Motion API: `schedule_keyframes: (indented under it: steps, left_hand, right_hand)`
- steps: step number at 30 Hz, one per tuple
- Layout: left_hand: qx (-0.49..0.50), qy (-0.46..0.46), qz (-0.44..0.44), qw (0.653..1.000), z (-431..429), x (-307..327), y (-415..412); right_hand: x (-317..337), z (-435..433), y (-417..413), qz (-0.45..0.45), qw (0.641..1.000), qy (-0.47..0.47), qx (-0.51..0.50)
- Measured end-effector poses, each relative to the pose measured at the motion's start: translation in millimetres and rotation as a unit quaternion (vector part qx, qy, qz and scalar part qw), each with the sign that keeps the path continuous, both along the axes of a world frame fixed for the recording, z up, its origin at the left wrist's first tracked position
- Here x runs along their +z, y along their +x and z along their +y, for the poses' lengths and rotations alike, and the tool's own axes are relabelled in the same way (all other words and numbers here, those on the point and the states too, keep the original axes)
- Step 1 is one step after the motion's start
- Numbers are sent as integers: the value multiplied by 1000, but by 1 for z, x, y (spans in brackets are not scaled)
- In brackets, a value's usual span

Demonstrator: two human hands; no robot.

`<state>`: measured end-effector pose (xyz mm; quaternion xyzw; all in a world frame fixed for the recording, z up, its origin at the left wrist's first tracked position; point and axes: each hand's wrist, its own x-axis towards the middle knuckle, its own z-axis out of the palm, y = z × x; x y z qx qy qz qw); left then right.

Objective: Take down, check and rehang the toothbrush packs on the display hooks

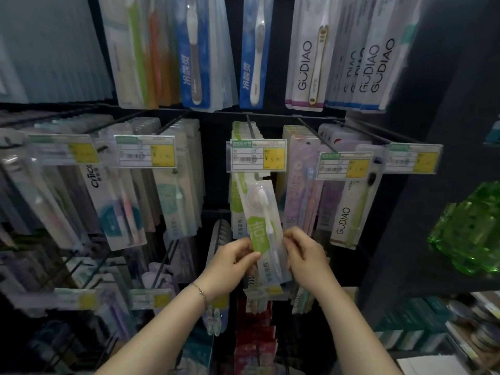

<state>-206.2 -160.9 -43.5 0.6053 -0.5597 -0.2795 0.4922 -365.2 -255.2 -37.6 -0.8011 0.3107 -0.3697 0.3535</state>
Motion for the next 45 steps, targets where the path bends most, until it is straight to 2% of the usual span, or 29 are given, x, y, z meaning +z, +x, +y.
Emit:
schedule_keyframes:
  steps: [7,17,22,30,33,38,41,45]
  left_hand:
    - [45,1,21,999,-1,2,21]
    - [6,-41,20,999,-15,31,23]
    - [26,-42,-19,999,-18,26,21]
    - [131,-18,-124,983,-14,16,34]
    - [184,-6,-181,966,-8,15,37]
    - [204,-1,-314,927,-3,26,22]
    - [215,57,-353,909,-6,33,8]
    - [165,138,-421,881,-10,35,-11]
  right_hand:
    - [25,4,27,37,998,-46,-17]
    - [30,-2,38,-42,990,-83,-107]
    - [19,-7,39,-54,991,-67,-102]
    - [17,-10,40,-55,993,-46,-89]
    - [16,-13,34,-15,993,-42,-106]
    - [15,-21,21,154,968,-135,-143]
    - [12,-22,14,197,950,-180,-159]
    - [7,-26,0,221,940,-192,-177]
